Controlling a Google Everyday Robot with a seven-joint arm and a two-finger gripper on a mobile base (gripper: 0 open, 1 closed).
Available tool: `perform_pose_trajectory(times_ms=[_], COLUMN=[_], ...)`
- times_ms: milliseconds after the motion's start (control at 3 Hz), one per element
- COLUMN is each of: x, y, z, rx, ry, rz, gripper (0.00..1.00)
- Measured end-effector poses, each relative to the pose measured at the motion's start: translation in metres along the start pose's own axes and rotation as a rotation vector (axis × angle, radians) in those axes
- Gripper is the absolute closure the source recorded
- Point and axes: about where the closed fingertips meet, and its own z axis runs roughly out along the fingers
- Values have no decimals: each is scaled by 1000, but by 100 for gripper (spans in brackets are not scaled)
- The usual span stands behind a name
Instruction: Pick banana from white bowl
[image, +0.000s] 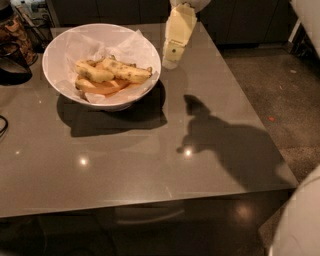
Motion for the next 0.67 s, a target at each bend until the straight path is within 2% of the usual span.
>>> perform_pose_trajectory(times_ms=[667], x=[-16], y=[-4], z=[12], rx=[-12], ry=[11], rz=[-6], gripper=[10])
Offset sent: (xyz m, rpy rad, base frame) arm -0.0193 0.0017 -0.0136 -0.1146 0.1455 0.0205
